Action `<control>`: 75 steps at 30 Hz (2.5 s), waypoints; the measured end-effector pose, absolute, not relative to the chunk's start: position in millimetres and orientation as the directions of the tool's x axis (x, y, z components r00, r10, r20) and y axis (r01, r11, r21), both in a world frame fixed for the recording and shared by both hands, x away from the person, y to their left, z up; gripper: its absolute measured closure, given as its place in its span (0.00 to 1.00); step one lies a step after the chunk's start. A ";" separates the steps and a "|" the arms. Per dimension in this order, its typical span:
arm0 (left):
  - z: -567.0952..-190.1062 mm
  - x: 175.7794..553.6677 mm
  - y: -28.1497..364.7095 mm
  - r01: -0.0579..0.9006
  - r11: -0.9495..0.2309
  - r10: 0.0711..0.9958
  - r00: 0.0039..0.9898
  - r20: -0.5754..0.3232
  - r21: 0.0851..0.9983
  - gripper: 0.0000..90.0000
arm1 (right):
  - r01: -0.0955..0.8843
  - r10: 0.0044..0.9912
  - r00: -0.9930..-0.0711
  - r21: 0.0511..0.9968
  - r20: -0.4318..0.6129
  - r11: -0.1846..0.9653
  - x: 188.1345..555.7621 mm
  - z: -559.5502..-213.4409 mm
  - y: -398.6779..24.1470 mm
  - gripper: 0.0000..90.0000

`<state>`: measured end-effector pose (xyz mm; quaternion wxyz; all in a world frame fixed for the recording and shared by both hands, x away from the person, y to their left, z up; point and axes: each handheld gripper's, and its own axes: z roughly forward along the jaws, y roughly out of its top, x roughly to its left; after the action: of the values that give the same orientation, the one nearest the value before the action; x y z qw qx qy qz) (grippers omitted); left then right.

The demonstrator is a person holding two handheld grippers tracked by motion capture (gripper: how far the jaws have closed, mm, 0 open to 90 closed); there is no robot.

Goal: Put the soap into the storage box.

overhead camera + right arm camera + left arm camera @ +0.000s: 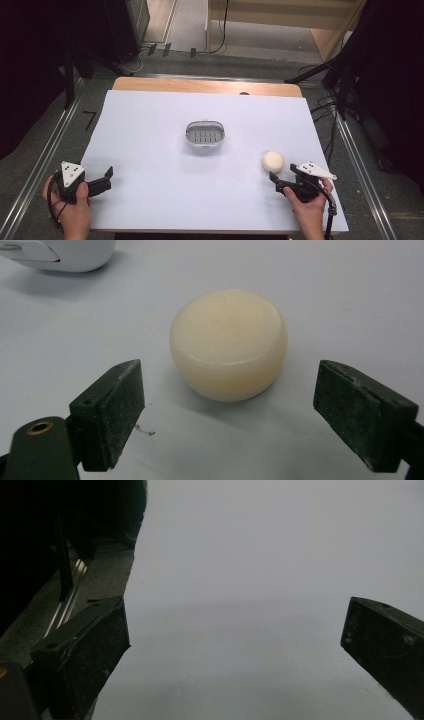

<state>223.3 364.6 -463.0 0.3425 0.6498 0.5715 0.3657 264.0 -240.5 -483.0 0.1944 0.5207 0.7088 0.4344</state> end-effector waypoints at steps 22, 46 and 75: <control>-463.2 222.9 363.7 0.490 -0.120 0.992 0.083 0.091 0.863 0.00 | 0.616 0.951 -0.291 0.781 0.105 0.103 294.3 -486.3 -213.4 0.21; -463.3 223.2 363.4 0.491 -0.124 0.992 0.085 0.095 0.862 0.00 | 0.654 0.932 -0.340 0.744 0.128 0.137 306.1 -481.9 -203.8 0.28; -463.3 222.9 363.6 0.488 -0.126 0.992 0.089 0.094 0.864 0.00 | 0.608 0.892 -0.431 0.774 0.137 0.176 324.5 -451.2 -169.3 0.28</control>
<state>222.9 363.6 -463.3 0.3419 0.6539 0.5658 0.3680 324.5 -169.3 -451.2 0.1774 0.5028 0.7459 0.3991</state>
